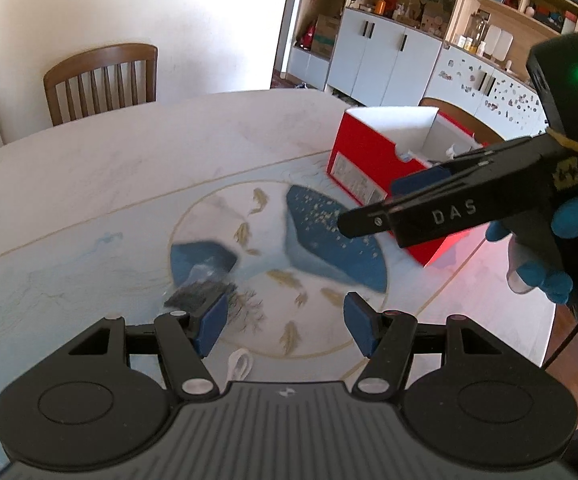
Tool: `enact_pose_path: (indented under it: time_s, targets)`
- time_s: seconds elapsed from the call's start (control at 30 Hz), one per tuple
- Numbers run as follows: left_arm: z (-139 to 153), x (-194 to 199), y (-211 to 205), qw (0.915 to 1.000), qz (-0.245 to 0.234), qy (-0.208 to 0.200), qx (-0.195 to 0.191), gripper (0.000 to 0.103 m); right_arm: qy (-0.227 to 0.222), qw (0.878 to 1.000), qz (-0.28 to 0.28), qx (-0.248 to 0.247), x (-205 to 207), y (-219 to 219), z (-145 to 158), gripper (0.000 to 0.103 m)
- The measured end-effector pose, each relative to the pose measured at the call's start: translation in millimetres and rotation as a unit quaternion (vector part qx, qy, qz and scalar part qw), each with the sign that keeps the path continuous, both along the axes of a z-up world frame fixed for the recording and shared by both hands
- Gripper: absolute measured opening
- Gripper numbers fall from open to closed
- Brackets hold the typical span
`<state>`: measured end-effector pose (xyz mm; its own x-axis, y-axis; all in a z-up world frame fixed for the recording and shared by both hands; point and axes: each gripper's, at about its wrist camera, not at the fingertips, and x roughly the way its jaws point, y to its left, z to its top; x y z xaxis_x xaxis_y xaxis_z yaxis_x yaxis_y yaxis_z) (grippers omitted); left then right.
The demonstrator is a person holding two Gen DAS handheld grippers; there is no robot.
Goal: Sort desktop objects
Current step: 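Reach the right gripper to the black pouch while the left approaches the white cable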
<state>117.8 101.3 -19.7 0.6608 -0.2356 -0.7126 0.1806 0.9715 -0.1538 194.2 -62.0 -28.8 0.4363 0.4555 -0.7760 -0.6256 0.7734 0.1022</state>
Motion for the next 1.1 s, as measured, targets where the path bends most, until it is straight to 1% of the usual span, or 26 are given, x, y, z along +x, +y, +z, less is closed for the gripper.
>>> enact_pose_path:
  time_s: [0.03,0.13,0.23,0.3,0.33,0.37,0.47,0.53,0.63,0.73,0.97,1.1]
  targets:
    - [-3,-2,2,1.0,0.0,0.0,0.001,0.067,0.001,1.0,0.001,-0.001,-1,4,-2,0.081]
    - [-12,-6,9,1.0,-0.004,0.001,0.004,0.069,0.003,1.0,0.008,-0.003,-3,16,-6,0.081]
    - [-20,-9,15,1.0,0.0,-0.002,0.008,0.078,0.006,1.0,0.017,-0.006,-5,27,-9,0.081]
    - [-26,-10,19,1.0,0.001,0.001,0.005,0.079,0.008,1.0,0.023,-0.01,-6,34,-11,0.081]
    - [-29,-11,21,1.0,0.002,0.003,0.002,0.081,0.008,1.0,0.027,-0.01,-7,37,-12,0.081]
    - [-32,-12,24,1.0,0.004,0.003,0.0,0.085,0.009,0.999,0.029,-0.011,-8,39,-13,0.081]
    - [-41,-14,27,1.0,0.008,0.0,0.004,0.088,0.012,0.999,0.036,-0.013,-9,47,-18,0.081]
    - [-47,-14,30,0.9999,0.008,0.005,0.005,0.09,0.013,0.999,0.04,-0.018,-9,53,-22,0.081]
    - [-58,-13,33,0.9999,0.005,0.011,0.001,0.091,0.017,0.999,0.045,-0.019,-9,60,-30,0.081]
    - [-68,-13,35,0.9999,0.002,0.014,0.004,0.091,0.02,0.998,0.052,-0.023,-9,69,-37,0.081]
    - [-82,-14,39,1.0,-0.003,0.006,0.002,0.091,0.024,0.997,0.067,-0.026,-10,88,-50,0.081]
    - [-87,-16,38,0.9999,-0.004,-0.001,0.009,0.091,0.024,0.997,0.071,-0.028,-9,99,-57,0.081]
